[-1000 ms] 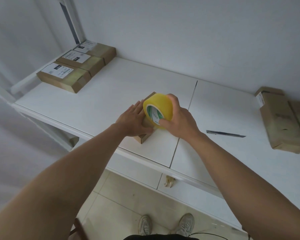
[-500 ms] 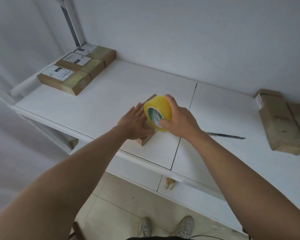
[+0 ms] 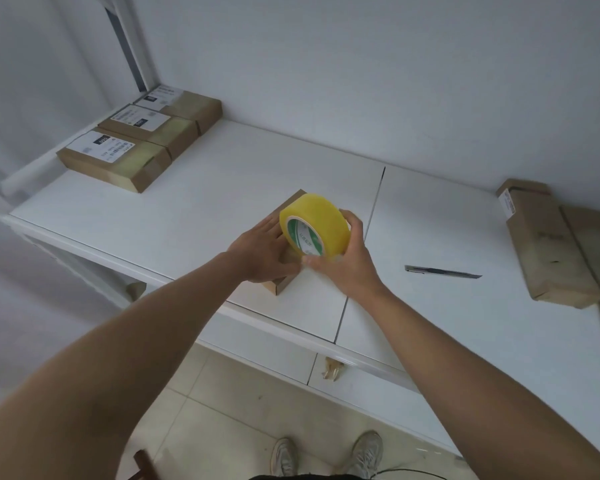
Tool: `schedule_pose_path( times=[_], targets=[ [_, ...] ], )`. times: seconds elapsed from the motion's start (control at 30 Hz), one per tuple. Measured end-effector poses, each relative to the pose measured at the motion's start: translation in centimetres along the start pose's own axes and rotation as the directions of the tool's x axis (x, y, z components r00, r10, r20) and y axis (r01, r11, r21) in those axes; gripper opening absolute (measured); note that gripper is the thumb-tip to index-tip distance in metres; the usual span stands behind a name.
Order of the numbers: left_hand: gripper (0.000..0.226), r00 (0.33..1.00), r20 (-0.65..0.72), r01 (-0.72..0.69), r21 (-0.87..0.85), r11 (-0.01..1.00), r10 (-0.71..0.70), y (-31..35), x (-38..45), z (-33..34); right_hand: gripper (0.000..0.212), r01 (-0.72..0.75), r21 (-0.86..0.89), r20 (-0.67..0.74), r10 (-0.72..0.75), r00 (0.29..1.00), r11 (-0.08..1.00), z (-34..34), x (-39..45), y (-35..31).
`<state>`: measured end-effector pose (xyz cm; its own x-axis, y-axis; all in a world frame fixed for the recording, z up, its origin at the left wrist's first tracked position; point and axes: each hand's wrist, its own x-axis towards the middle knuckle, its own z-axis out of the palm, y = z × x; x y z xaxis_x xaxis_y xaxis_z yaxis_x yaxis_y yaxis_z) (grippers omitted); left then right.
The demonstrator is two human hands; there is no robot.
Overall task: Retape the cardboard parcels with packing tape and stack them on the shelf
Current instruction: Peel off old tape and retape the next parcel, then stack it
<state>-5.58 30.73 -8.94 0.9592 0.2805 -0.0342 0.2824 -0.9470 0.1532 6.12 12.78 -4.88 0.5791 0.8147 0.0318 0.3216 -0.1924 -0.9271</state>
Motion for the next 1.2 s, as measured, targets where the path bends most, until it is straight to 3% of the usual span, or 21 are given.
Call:
schedule_pose_path(
  times=[0.1, 0.33, 0.53, 0.67, 0.97, 1.13, 1.2],
  targets=[
    [0.098, 1.0, 0.009, -0.004, 0.027, 1.0, 0.003, 0.0, 0.0, 0.1, 0.084, 0.003, 0.032, -0.04, -0.002, 0.999, 0.999, 0.7, -0.4, 0.7],
    [0.101, 0.999, 0.03, 0.028, 0.007, 1.0, -0.029, 0.5, -0.1, -0.8, 0.068, 0.003, -0.378, -0.037, -0.019, 0.999, 0.926, -0.8, 0.4, -0.2],
    [0.099, 0.994, 0.096, 0.04, 0.031, 0.999, -0.043, 1.0, -0.4, -1.2, 0.06, -0.037, -0.522, -0.047, 0.014, 0.999, 0.852, -2.4, -1.3, -0.4],
    [0.084, 0.991, 0.127, 0.033, 0.06, 0.998, -0.041, 1.3, -0.4, -1.5, 0.059, -0.049, -0.509, -0.043, 0.032, 0.999, 0.86, -2.5, -1.8, -0.8],
    [0.091, 0.989, 0.12, -0.102, 0.104, 0.989, 0.089, 1.9, -0.1, -1.2, 0.061, -0.052, -0.469, -0.001, 0.059, 0.998, 0.882, -2.9, -1.8, -0.7],
    [0.092, 0.994, 0.107, -0.037, 0.067, 0.997, 0.03, 2.9, -0.2, -1.2, 0.074, -0.038, -0.318, -0.008, 0.037, 0.999, 0.947, -3.3, -1.0, -0.7],
    [0.082, 0.997, 0.078, 0.021, 0.039, 0.999, -0.024, 4.1, -0.2, -0.7, 0.073, -0.02, -0.24, -0.063, 0.005, 0.998, 0.97, -3.9, -0.3, -0.7]
  ],
)
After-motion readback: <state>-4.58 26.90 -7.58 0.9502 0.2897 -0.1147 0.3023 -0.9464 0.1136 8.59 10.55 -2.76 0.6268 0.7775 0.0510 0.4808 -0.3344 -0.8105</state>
